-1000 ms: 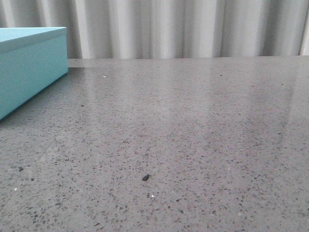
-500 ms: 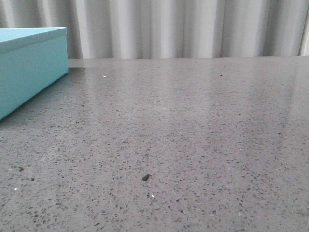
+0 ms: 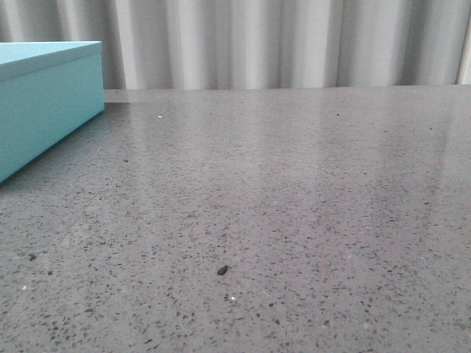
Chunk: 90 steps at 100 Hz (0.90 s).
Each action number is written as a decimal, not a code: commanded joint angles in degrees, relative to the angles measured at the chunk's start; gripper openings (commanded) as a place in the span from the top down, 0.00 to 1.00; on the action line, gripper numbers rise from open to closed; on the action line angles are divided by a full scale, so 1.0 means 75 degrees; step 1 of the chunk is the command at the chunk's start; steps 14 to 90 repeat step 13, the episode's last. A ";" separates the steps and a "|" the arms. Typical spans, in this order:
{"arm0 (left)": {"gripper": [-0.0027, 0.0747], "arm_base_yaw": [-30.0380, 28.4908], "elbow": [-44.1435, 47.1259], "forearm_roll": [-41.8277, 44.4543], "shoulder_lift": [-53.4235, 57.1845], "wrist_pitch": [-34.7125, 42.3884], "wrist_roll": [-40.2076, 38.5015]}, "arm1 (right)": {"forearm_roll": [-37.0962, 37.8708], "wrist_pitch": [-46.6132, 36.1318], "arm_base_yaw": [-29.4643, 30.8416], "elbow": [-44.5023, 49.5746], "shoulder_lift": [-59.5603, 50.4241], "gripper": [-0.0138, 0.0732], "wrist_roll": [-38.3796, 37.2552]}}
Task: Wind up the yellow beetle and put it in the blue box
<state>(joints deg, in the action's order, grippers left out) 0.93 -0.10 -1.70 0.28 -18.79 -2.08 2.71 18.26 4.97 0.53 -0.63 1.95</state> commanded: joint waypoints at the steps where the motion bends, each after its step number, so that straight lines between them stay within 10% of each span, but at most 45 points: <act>1: 0.99 -0.0022 0.0204 -0.0011 0.0242 0.0385 -0.0082 | 0.0060 -0.0175 0.0043 0.0160 -0.0137 0.89 0.0041; 90: 0.99 -0.0022 0.0204 -0.0011 0.0242 0.0385 -0.0082 | 0.0060 -0.0175 0.0043 0.0160 -0.0137 0.89 0.0041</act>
